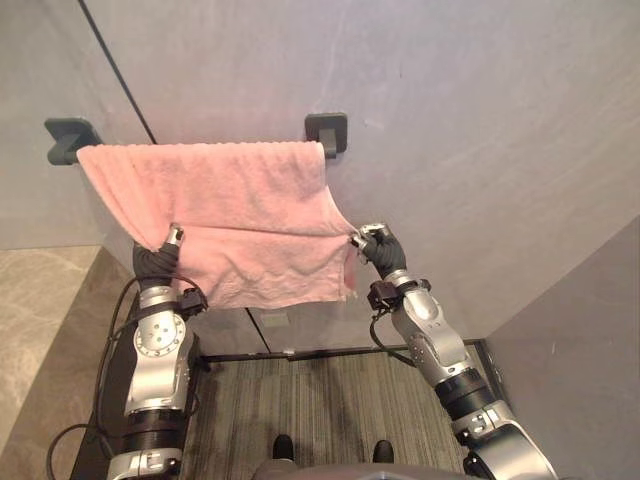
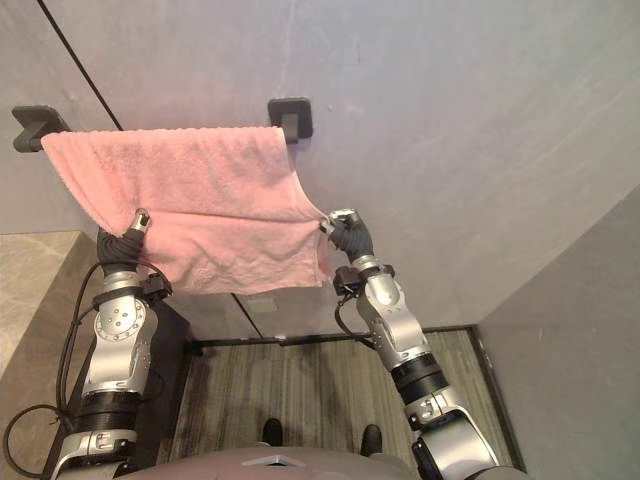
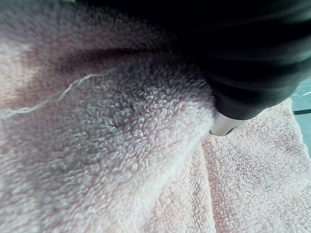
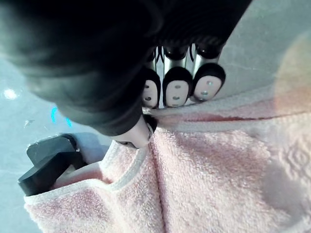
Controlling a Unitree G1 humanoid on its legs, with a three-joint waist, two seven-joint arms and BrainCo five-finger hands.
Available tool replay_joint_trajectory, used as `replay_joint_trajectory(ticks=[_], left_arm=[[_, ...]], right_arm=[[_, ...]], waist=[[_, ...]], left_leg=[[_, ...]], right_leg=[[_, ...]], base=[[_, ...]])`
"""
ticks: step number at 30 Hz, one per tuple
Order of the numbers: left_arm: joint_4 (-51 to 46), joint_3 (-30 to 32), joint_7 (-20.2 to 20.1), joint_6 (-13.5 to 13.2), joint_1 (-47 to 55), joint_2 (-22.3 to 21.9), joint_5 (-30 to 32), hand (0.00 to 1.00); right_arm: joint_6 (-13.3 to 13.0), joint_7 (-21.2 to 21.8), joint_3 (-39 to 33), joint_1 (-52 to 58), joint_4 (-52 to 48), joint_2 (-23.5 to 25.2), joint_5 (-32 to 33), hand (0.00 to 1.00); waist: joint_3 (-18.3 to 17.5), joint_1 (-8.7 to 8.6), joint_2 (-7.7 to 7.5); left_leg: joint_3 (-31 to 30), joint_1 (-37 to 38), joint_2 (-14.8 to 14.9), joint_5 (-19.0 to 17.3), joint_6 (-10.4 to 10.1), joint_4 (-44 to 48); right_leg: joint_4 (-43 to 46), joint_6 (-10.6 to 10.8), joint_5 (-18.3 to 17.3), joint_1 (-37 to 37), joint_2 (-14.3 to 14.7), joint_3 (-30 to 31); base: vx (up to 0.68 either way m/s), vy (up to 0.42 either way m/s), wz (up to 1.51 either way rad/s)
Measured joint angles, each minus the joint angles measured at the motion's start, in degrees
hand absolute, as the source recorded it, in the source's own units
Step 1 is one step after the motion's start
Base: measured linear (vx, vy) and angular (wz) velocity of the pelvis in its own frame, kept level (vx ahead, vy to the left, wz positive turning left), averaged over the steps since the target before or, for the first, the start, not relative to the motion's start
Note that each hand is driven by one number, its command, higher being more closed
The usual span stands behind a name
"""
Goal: Organize washtable
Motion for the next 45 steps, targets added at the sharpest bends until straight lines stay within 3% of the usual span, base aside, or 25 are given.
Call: replay_joint_trajectory(ticks=[7, 8, 10, 13, 16, 19, 26, 31, 41, 45], left_arm=[[0.0, 0.15, -0.11, 0.06, -0.29, -0.6, -0.04, 1.0], [0.0, 0.15, -0.11, 0.07, -0.32, -0.68, -0.04, 0.0], [0.02, 0.72, -0.1, 0.17, -0.32, -0.85, -0.05, 0.0], [0.25, 7.18, 1.21, 0.32, -0.12, -1.37, -0.79, 0.0], [0.31, 10.62, 2.25, 0.32, 0.24, -0.4, -1.11, 0.0], [1.57, 10.07, 2.25, 0.43, 0.37, -0.44, -1.12, 0.0], [2.24, 7.84, 1.95, 0.76, 2.37, -0.57, -1.27, 0.0], [2.23, 7.15, 1.47, 0.77, 3.27, -0.93, -1.37, 0.0], [-3.79, 6.48, 0.23, 0.78, 9.31, -6.59, -2.39, 0.0], [-9.93, 6.6, -0.85, 0.32, 15.71, -9.83, -3.14, 0.0]], right_arm=[[0.0, -0.93, -1.77, 0.01, 0.02, 0.37, 0.16, 1.0], [0.0, -0.93, -1.84, 0.01, 0.02, 0.37, 0.2, 0.0], [0.0, -1.41, -2.42, 0.01, 0.02, 0.38, 0.38, 0.0], [-0.04, -3.78, -8.93, 0.39, 0.08, 0.45, 3.28, 0.0], [-0.08, -3.17, -11.01, 1.9, 0.07, -3.23, 6.86, 0.0], [-0.09, -1.27, -8.77, 2.47, -0.04, -4.23, 9.06, 0.0], [-0.07, 2.49, -2.94, 4.03, -0.76, -4.26, 11.44, 0.0], [-0.07, 2.58, -1.63, 4.39, -1.44, -4.3, 11.6, 0.0], [-0.31, 2.92, -1.86, 8.7, -5.36, -2.73, 11.29, 0.0], [-0.31, 5.49, -0.5, 12.84, -7.93, -2.96, 11.15, 0.0]], waist=[[-0.03, 0.33, -0.06], [-0.04, 0.32, -0.07], [-0.05, 0.32, -0.09], [-0.08, 0.24, -0.15], [-0.09, 0.09, -0.17], [-0.16, -0.75, -0.29], [-0.8, -0.76, -1.35], [-0.92, -0.74, -1.53], [-0.92, -1.03, -1.35], [-1.0, -0.94, -1.21]], left_leg=[[-0.3, -0.05, -0.04, 0.28, 0.34, -0.01], [-0.41, -0.03, -0.04, 0.28, 0.35, -0.01], [-0.53, -0.01, -0.06, 0.27, 0.36, -0.01], [-0.5, 0.03, -0.1, 0.28, 0.36, 0.0], [-0.47, 0.06, -0.07, 0.28, 0.36, 0.0], [-0.4, 0.09, 0.01, 0.28, 0.35, 0.0], [-0.2, 0.1, 0.08, 0.22, 0.32, 0.02], [-0.22, 0.12, 0.08, 0.17, 0.28, 0.03], [0.32, 0.36, -0.06, -0.02, 0.1, -0.03], [0.2, 0.33, -0.12, 0.03, 0.2, -0.03]], right_leg=[[0.22, 0.12, -0.23, 0.05, -0.06, -0.5], [0.44, 0.12, -0.23, 0.03, -0.05, -0.53], [0.64, 0.04, -0.27, 0.02, -0.07, -0.56], [0.64, 0.04, -0.28, 0.03, -0.09, -0.55], [0.57, 0.02, -0.28, 0.07, -0.07, -0.55], [0.41, 0.02, -0.26, 0.13, -0.02, -0.52], [0.01, 0.04, -0.24, 0.24, -0.04, -0.36], [0.01, 0.03, -0.22, 0.34, -0.06, -0.34], [0.09, 0.31, -0.54, 0.16, -0.08, -0.46], [0.1, 0.23, -0.61, 0.14, -0.13, -0.54]], base=[[0.0, 0.0, 0.01], [0.03, -0.005, 0.04], [0.01, -0.001, 0.02], [0.0, 0.0, 0.0], [0.0, 0.0, 0.0], [0.0, 0.0, 0.0], [0.0, -0.001, -0.01], [0.0, 0.0, 0.0], [0.0, 0.0, -0.02], [0.0, 0.0, 0.0]])
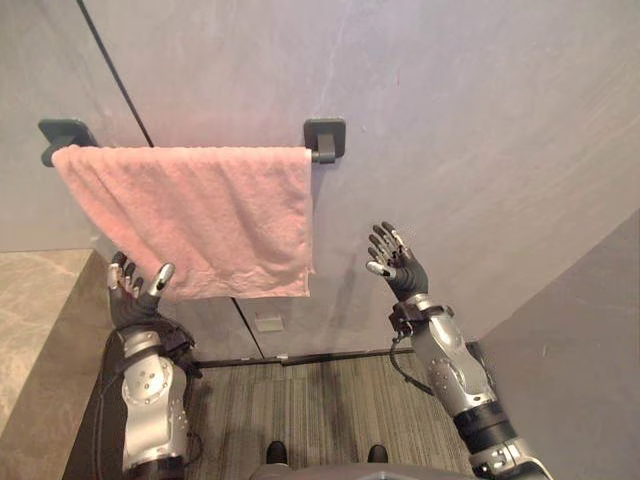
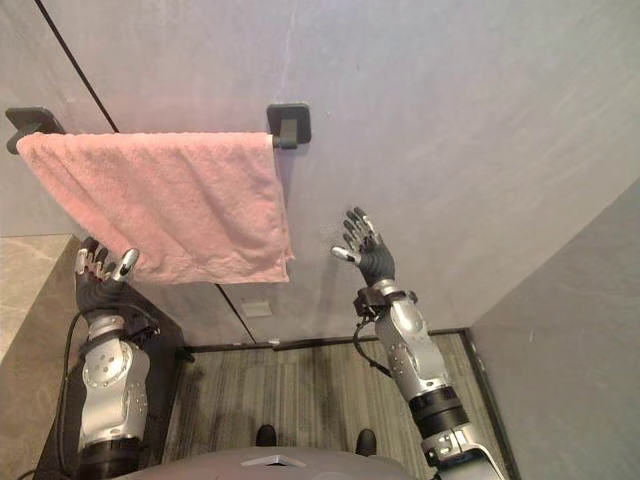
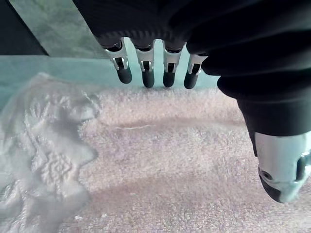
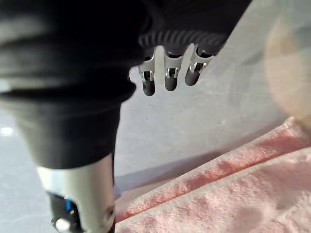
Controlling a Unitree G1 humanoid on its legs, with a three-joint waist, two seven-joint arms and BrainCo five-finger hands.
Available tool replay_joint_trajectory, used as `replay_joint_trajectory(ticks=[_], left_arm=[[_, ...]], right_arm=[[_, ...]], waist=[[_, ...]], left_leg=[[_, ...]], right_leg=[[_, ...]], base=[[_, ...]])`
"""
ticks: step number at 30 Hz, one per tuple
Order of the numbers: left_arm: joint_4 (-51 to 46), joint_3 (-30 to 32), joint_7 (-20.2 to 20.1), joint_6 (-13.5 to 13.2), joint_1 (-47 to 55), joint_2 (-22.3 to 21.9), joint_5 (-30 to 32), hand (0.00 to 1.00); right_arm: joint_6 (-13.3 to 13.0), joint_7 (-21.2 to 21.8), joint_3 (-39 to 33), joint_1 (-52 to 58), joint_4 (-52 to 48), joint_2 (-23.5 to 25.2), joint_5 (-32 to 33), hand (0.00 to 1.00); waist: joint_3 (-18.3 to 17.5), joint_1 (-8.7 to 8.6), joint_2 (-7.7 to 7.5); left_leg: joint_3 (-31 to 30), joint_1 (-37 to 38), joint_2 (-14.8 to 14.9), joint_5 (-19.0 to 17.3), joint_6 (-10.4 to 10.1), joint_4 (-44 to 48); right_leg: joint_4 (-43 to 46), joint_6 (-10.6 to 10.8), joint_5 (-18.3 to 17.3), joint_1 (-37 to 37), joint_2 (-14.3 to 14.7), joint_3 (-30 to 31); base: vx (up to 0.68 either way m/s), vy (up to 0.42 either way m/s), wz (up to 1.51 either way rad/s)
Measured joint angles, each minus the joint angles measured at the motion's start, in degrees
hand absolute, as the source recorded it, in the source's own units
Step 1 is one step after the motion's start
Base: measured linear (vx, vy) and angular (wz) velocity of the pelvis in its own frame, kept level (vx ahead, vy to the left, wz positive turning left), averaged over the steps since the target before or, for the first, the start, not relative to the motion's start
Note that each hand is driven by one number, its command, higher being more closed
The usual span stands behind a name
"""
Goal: Organize washtable
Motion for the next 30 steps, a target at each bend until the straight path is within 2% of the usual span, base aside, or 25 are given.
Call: replay_joint_trajectory(ticks=[3, 6, 8, 10, 11, 13, 16, 21, 24, 26, 30], left_arm=[[-4.3, -0.95, -2.42, -0.46, 5.66, -1.82, -0.43, 0.0], [-6.5, -5.54, -7.79, -1.36, 10.53, -1.76, -3.87, 0.0], [-6.5, -10.08, -13.96, -1.66, 12.12, 0.71, -8.79, 0.0], [-6.5, -12.15, -17.52, -1.85, 12.01, 3.51, -12.02, 0.0], [-6.51, -13.13, -20.6, -1.86, 11.67, 5.51, -16.43, 0.0], [-6.51, -14.28, -23.61, -1.99, 10.61, 7.83, -22.65, 0.0], [-6.53, -16.13, -25.98, -1.99, 8.5, 10.09, -28.94, 0.0], [-8.34, -16.93, -27.52, -2.08, 2.93, 13.13, -33.42, 0.0], [-6.19, -18.11, -27.56, -2.62, -2.92, 15.69, -35.5, 0.0], [2.35, -21.21, -27.17, -2.38, -11.71, 18.17, -38.04, 0.0], [8.86, -21.3, -25.46, -2.35, -20.81, 19.16, -40.72, 0.0]], right_arm=[[-0.08, 3.03, 3.42, 2.84, -2.21, -1.23, -0.01, 0.0], [0.14, 7.59, 9.22, 4.05, -1.97, -4.15, 0.0, 0.0], [0.45, 11.46, 14.94, 2.82, -0.88, -7.39, -0.08, 0.0], [0.5, 13.22, 18.53, 0.7, 0.87, -8.86, -0.15, 0.0], [1.07, 13.85, 20.92, -1.27, 1.88, -9.63, -0.02, 0.0], [1.18, 14.91, 25.04, -4.81, 2.86, -10.48, 0.04, 0.0], [1.24, 16.31, 28.86, -8.17, 2.86, -10.53, 0.12, 0.0], [1.68, 17.28, 33.22, -13.55, 4.75, -10.07, 1.12, 0.0], [2.66, 17.14, 35.16, -17.6, 8.92, -7.49, 2.52, 0.0], [2.85, 16.43, 36.9, -22.27, 14.3, -3.05, 5.14, 0.0], [2.87, 14.03, 37.04, -27.0, 21.21, 1.72, 6.92, 0.0]], waist=[[-0.21, -0.05, 0.24], [-0.72, 0.05, 0.97], [-1.07, 0.16, 1.51], [-1.22, 0.17, 1.64], [-1.29, 0.25, 1.7], [-1.31, 0.27, 1.74], [-1.32, 0.62, 1.73], [-1.3, 1.88, 1.86], [-1.21, 2.2, 2.03], [-1.2, 2.6, 2.04], [-1.1, 3.13, 2.13]], left_leg=[[-0.1, 0.01, -0.03, 0.05, 0.07, 0.0], [-0.55, -0.06, -0.26, 0.05, 0.08, -0.01], [-0.99, -0.08, -0.37, -0.21, -0.07, -0.01], [-1.05, -0.05, -0.37, -0.23, -0.17, -0.01], [-1.03, -0.04, -0.37, -0.19, -0.21, -0.01], [-0.98, -0.04, -0.37, -0.17, -0.22, -0.01], [-0.99, -0.01, -0.37, -0.11, -0.29, 0.0], [-1.05, 0.18, -0.37, 0.1, -0.22, 0.01], [-1.56, 0.43, -0.25, 0.3, 0.05, 0.03], [-1.82, 0.24, -0.19, 0.37, -0.05, 0.33], [-1.92, 0.04, -0.14, 0.45, -0.09, 0.58]], right_leg=[[0.02, 0.22, -0.25, 0.06, -0.04, -0.12], [0.06, 0.39, -0.41, 0.27, -0.27, -0.39], [0.49, 0.46, -0.75, 0.35, -0.43, -1.01], [0.64, 0.45, -0.81, 0.46, -0.47, -1.4], [0.64, 0.43, -0.82, 0.47, -0.48, -1.39], [0.65, 0.21, -0.95, 0.45, -0.51, -1.35], [0.79, 0.2, -0.96, 0.45, -0.52, -1.36], [1.12, 0.46, -0.76, 0.54, -0.51, -1.42], [1.48, -0.02, -0.66, 0.77, -0.55, -1.4], [1.44, -0.07, -0.55, 0.78, -0.47, -1.43], [1.39, -0.1, -0.39, 0.66, -0.41, -1.38]], base=[[0.0, 0.0, 0.01], [0.01, 0.01, 0.09], [-0.02, 0.016, 0.14], [-0.03, 0.014, 0.09], [-0.04, 0.011, 0.02], [-0.04, 0.011, -0.02], [0.0, 0.0, 0.0], [0.0, 0.0, 0.0], [0.0, -0.001, 0.04], [0.0, 0.0, 0.06], [0.0, 0.0, 0.0]])
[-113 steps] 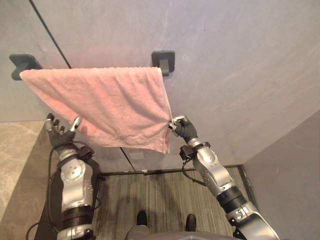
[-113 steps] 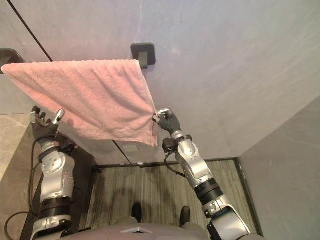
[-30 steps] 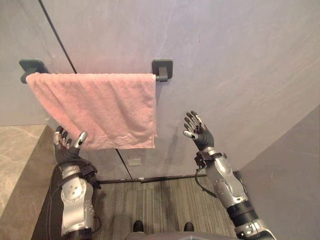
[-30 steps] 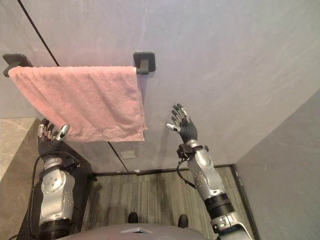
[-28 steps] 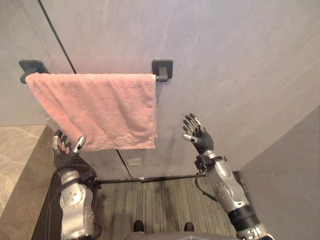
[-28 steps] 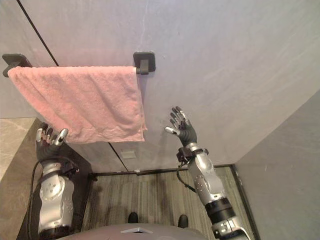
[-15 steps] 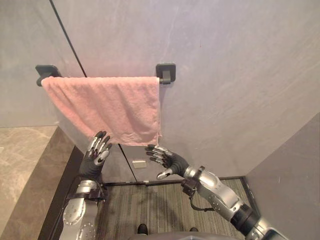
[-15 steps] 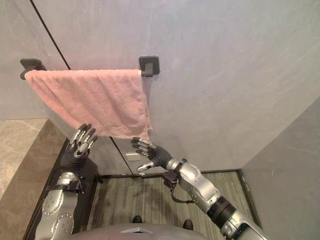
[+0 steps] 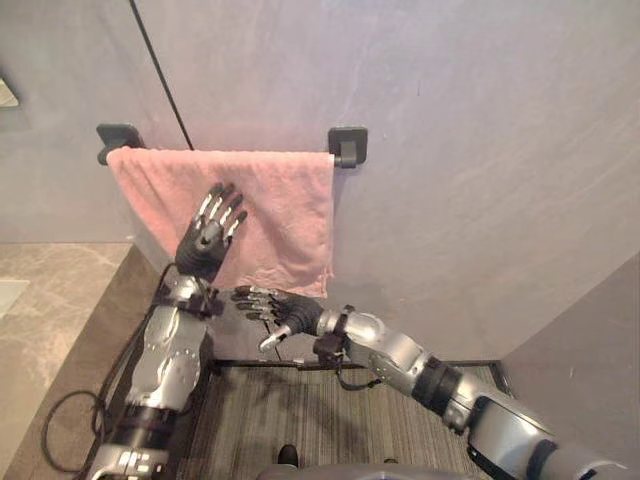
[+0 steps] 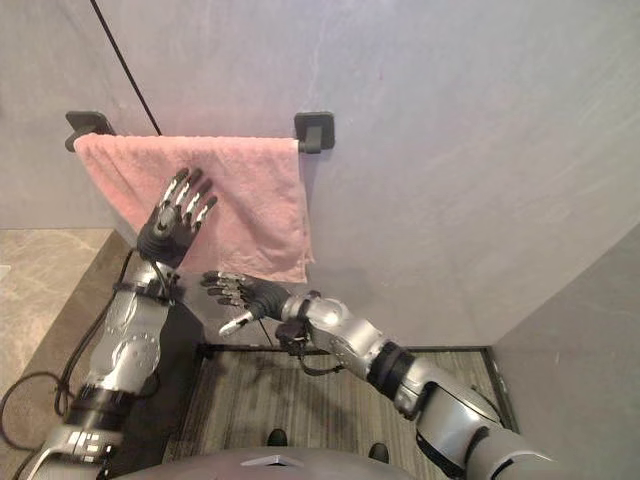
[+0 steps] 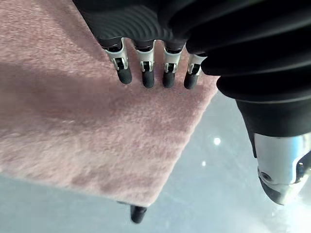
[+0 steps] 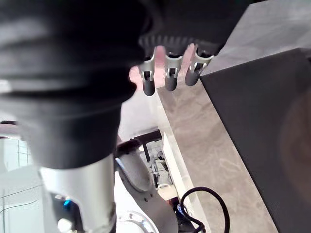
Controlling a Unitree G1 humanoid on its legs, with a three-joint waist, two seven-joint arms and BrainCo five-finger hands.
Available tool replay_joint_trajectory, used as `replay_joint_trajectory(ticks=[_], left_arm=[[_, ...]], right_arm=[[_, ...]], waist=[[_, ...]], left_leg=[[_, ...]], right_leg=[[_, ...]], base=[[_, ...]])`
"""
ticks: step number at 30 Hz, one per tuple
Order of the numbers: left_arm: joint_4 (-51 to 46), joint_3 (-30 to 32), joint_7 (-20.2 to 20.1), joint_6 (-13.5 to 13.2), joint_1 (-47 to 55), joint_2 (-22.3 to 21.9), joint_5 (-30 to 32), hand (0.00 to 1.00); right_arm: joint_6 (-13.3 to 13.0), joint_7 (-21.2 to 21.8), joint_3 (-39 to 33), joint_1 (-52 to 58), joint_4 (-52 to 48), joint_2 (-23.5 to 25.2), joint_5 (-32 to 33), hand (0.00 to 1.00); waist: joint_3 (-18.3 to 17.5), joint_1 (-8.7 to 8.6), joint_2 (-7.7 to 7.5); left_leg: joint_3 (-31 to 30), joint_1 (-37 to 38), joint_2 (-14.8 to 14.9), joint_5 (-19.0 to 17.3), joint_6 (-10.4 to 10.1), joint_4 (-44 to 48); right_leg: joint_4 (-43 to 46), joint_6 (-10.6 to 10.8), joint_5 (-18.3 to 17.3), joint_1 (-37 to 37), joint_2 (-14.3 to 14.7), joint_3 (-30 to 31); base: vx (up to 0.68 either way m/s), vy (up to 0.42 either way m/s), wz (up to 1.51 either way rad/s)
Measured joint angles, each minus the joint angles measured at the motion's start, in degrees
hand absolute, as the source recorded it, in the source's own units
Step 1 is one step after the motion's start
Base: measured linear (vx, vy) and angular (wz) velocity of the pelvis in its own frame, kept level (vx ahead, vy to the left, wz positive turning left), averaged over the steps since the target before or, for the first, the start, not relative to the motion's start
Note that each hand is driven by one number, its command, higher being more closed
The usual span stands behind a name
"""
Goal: Organize washtable
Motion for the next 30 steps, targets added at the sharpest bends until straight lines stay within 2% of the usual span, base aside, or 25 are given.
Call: replay_joint_trajectory(ticks=[2, 5, 8, 13, 19, 25, 28, 30], left_arm=[[3.7, -0.42, 0.95, 0.12, -3.82, 1.69, -0.18, 0.0], [8.85, -1.49, 1.9, 0.1, -11.43, 4.64, -2.51, 0.0], [10.7, -1.55, 2.2, 0.1, -14.82, 4.7, -3.49, 0.0], [12.45, -1.59, 3.4, 0.09, -19.23, 4.72, -3.92, 0.0], [12.38, -1.37, 5.08, -0.11, -19.74, 3.82, -4.13, 0.0], [12.19, 2.16, 5.87, -0.14, -18.89, 2.73, -4.51, 0.0], [10.75, 6.12, 6.12, -0.27, -13.64, 1.01, -4.54, 0.0], [8.08, 9.67, 6.53, -0.28, -6.58, -1.04, -4.52, 0.0]], right_arm=[[-0.01, -1.43, -0.12, -2.6, 3.27, 1.7, 0.02, 0.0], [-0.1, -4.21, -2.59, -7.43, 8.48, 4.66, 0.39, 0.0], [-0.09, -5.97, -5.01, -9.03, 11.25, 6.4, 2.25, 0.0], [-0.17, -11.08, -13.22, -14.6, 16.14, 7.19, 2.28, 0.0], [-0.23, -14.84, -23.69, -16.69, 18.36, 5.6, 4.43, 0.0], [0.0, -14.36, -28.84, -16.98, 17.65, 4.77, 4.41, 0.0], [0.11, -14.36, -33.42, -16.42, 16.92, 4.74, 4.42, 0.0], [-0.03, -15.0, -40.14, -12.83, 12.32, 4.49, 4.48, 0.0]], waist=[[0.33, 0.23, 0.18], [3.11, 0.8, 0.16], [3.35, 0.88, 0.22], [5.09, 0.89, 0.34], [5.65, 1.63, 0.47], [7.35, 1.5, 0.62], [8.04, 1.08, 0.42], [8.31, 0.61, 0.03]], left_leg=[[-0.04, -0.08, 0.09, -0.01, -0.1, 0.0], [-0.11, -0.77, 0.43, 0.16, -0.4, 0.01], [-0.09, -2.08, 0.49, 0.6, -0.49, 0.02], [-0.1, -2.27, 0.4, 1.04, -0.08, 0.05], [-0.04, -2.56, 0.38, 1.04, -0.07, 0.04], [-0.01, -3.8, 0.41, 1.62, 0.07, 0.0], [0.01, -4.08, 0.3, 1.69, -0.12, -0.37], [-0.01, -4.23, 0.21, 1.6, 0.0, -0.55]], right_leg=[[0.01, -0.03, 0.03, -0.03, 0.1, -0.02], [0.07, -0.24, 0.25, -0.75, 0.46, -0.06], [0.04, -0.39, 0.61, -2.04, 0.52, -0.04], [-0.04, -0.54, 0.84, -2.2, 0.57, -0.04], [-0.27, -0.54, 0.84, -2.43, 0.59, -0.01], [-0.27, -0.51, 1.26, -3.66, 0.61, -0.04], [-0.28, 0.03, 1.57, -3.95, 0.46, -0.02], [-0.3, 0.08, 1.57, -4.06, 0.28, -0.01]], base=[[0.0, 0.0, 0.0], [-0.04, -0.005, 0.0], [-0.02, -0.002, 0.0], [0.0, 0.0, 0.0], [0.0, 0.0, 0.0], [-0.03, 0.007, 0.0], [-0.08, 0.03, 0.01], [-0.09, 0.032, 0.03]])
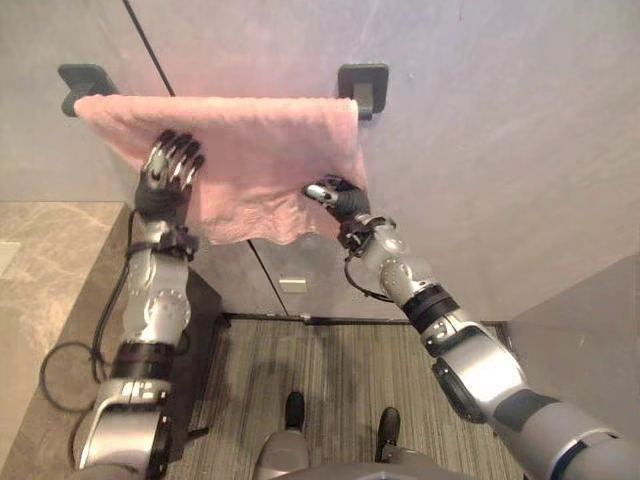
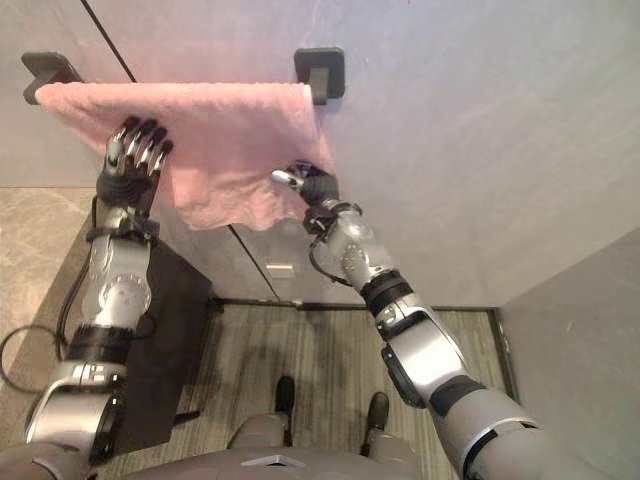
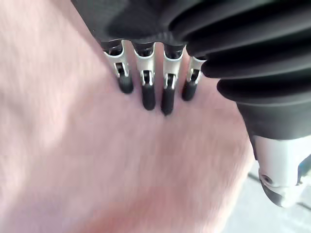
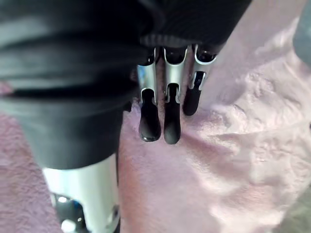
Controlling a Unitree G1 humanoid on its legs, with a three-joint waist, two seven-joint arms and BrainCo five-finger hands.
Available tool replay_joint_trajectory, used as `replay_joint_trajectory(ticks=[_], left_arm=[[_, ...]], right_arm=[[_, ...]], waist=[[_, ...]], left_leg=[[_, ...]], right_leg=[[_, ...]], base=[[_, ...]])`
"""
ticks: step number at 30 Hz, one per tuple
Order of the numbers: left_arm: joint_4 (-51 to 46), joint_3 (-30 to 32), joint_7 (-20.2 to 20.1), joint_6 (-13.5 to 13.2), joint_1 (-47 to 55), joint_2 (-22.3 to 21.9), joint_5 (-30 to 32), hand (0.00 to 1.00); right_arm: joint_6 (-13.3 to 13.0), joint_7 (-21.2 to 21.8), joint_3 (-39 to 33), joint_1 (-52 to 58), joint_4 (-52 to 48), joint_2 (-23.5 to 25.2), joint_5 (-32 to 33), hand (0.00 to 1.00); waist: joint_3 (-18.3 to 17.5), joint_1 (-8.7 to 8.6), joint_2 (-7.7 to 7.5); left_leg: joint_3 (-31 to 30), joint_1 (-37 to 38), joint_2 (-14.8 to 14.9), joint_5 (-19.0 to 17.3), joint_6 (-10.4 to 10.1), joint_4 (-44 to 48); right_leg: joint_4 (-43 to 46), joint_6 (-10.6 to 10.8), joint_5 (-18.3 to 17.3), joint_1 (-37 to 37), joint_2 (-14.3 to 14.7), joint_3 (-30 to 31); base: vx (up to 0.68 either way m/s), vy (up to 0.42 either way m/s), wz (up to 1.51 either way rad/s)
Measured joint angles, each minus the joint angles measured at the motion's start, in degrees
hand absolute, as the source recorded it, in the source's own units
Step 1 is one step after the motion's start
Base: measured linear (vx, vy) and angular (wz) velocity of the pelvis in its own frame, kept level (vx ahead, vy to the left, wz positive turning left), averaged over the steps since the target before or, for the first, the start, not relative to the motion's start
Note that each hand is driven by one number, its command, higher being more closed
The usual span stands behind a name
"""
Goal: Organize washtable
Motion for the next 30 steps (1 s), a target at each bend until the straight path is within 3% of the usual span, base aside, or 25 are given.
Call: replay_joint_trajectory(ticks=[3, 7, 13, 19, 23, 26, 30], left_arm=[[-0.78, 2.88, 0.94, -0.09, 6.18, -3.55, 0.04, 0.0], [-1.38, 4.99, 2.0, -0.06, 13.07, -7.12, 0.07, 0.0], [-0.51, 6.05, 2.36, 0.21, 18.76, -9.84, 0.89, 0.0], [17.69, 7.13, 2.34, 2.86, 20.71, -13.13, 5.21, 0.0], [29.22, 8.64, 2.18, 4.41, 21.25, -15.57, 9.79, 0.0], [36.21, 8.93, 2.07, 5.08, 22.43, -16.27, 14.61, 0.0], [44.51, 9.01, 2.43, 5.97, 23.49, -17.98, 22.08, 0.0]], right_arm=[[-0.96, -1.73, -5.0, 3.93, -4.51, -2.14, 0.0, 0.0], [-4.18, -3.71, -10.3, 13.17, -12.17, -5.59, -0.02, 0.0], [-4.38, -4.21, -14.7, 22.79, -13.18, -6.66, -0.08, 0.0], [-4.48, -4.37, -17.11, 30.77, -10.2, -6.72, -0.18, 0.0], [-4.28, -4.33, -17.15, 34.92, -3.04, -6.38, -1.18, 0.0], [-4.09, -4.25, -17.18, 36.16, 3.61, -5.95, -3.8, 0.0], [-3.51, -4.2, -17.2, 39.98, 12.65, -5.29, -12.46, 0.0]], waist=[[0.01, -0.16, -0.07], [-0.05, -0.49, -0.16], [-0.26, -1.56, -0.48], [-0.34, -2.17, -0.53], [-1.26, -2.31, -1.11], [-1.39, -2.56, -1.28], [-2.23, -3.48, -0.97]], left_leg=[[0.15, -0.14, -0.3, 0.0, -0.01, -0.01], [0.82, -0.17, -0.91, 0.0, -0.01, -0.02], [1.55, 0.17, -0.92, 0.03, -0.04, -0.02], [2.25, 2.06, -1.09, -0.67, 1.0, 0.01], [2.22, 2.94, -1.11, -1.47, 0.92, 0.0], [2.92, 3.34, -1.14, -1.88, 0.97, 0.0], [3.61, 4.63, -1.25, -2.88, 0.64, -0.01]], right_leg=[[-0.33, 0.17, 0.1, -0.05, -0.42, 0.07], [-0.68, 0.54, 0.35, -0.41, -0.98, 1.46], [-1.19, 1.22, 1.08, -0.24, -1.0, 1.74], [-1.22, 1.12, 0.68, 1.26, -1.01, 1.82], [-1.24, 1.22, -0.44, 2.22, -1.0, 1.9], [-1.24, 1.26, -0.59, 2.27, -1.02, 2.5], [-1.24, 1.45, -1.15, 3.2, -1.09, 3.0]], base=[[-0.05, 0.035, 0.0], [-0.02, 0.036, -0.1], [0.04, -0.006, -0.07], [0.07, -0.012, -0.06], [0.05, -0.01, 0.02], [0.04, 0.001, -0.1], [0.04, 0.0, -0.07]])
